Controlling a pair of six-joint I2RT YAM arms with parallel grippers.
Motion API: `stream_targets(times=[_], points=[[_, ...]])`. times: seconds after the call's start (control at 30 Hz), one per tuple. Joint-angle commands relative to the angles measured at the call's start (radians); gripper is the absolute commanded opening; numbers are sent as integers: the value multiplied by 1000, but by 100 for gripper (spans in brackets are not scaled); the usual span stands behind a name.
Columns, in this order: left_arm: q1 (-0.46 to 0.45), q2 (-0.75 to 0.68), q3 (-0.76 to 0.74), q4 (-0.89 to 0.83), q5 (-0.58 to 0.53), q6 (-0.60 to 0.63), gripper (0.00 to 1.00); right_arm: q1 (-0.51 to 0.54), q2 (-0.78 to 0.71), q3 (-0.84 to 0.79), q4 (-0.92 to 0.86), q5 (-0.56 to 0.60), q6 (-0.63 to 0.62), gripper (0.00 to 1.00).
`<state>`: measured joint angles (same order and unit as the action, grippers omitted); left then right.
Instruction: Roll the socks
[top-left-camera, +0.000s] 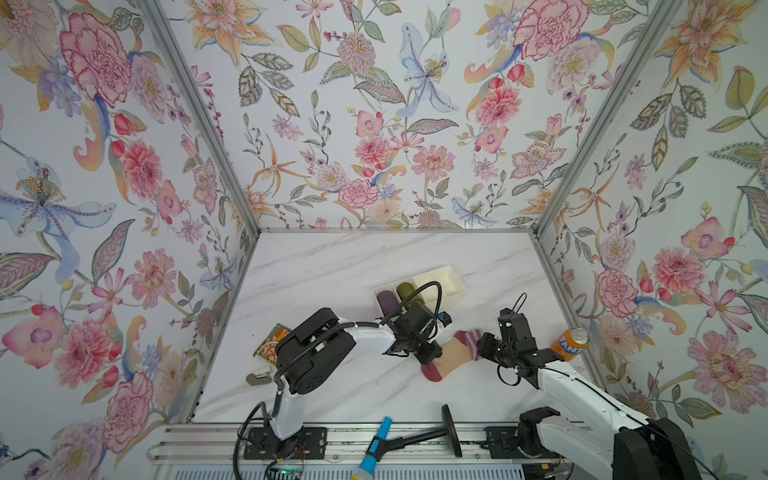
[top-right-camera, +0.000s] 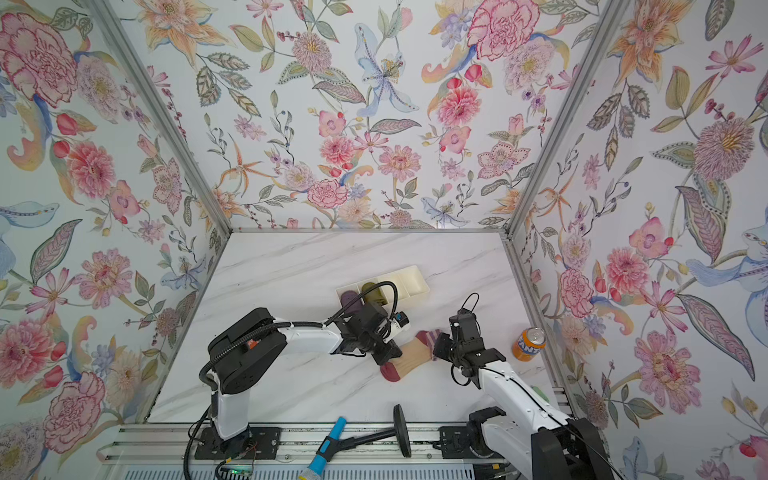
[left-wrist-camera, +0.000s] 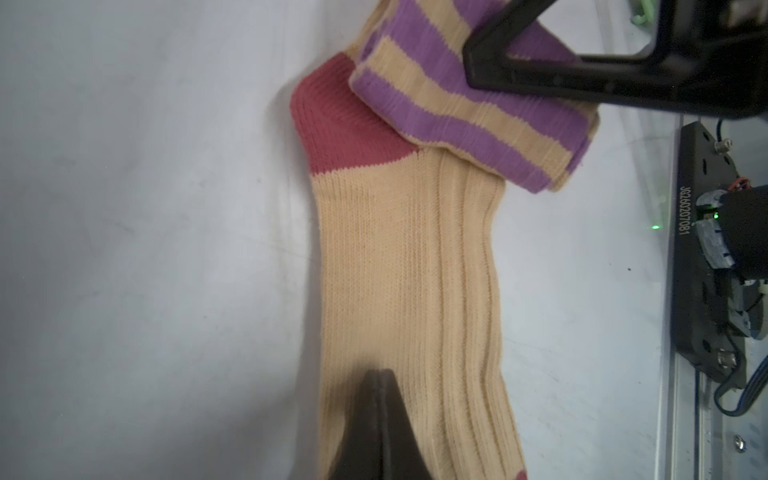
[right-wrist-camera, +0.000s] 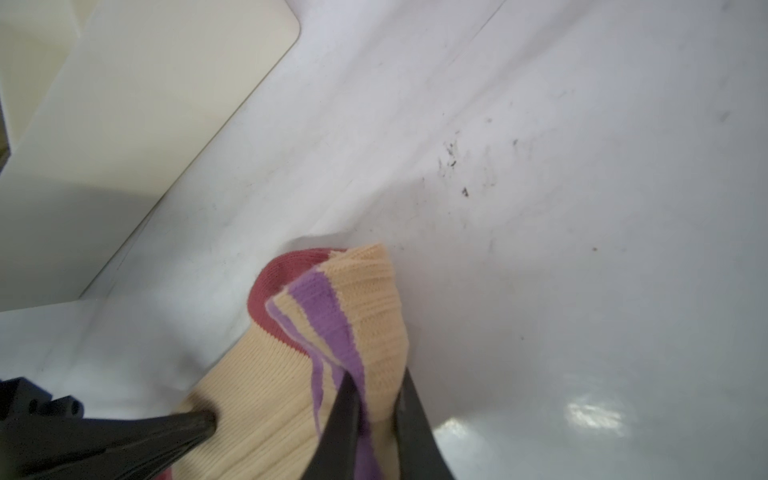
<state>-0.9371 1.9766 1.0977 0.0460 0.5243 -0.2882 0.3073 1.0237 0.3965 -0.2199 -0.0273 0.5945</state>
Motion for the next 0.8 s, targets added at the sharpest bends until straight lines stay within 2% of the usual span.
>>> stream_targets(times=[0.0,0.33,0.6,0.67,0.77], points=[[2,-8,-14,-86,49,-24,3,43,5,42,-70,164,-28,8],[69,-109,-101,24,158,-81,5,203,68,111,-141,371,-32,8],[116,-173,-137,30,164,-80,6,334,168,164,-194,520,-34,7],[123,-181,-140,32,164,-80,6,396,199,175,-214,562,-32,7],[132,-183,-144,36,165,-81,6,442,241,180,-210,586,-29,7]])
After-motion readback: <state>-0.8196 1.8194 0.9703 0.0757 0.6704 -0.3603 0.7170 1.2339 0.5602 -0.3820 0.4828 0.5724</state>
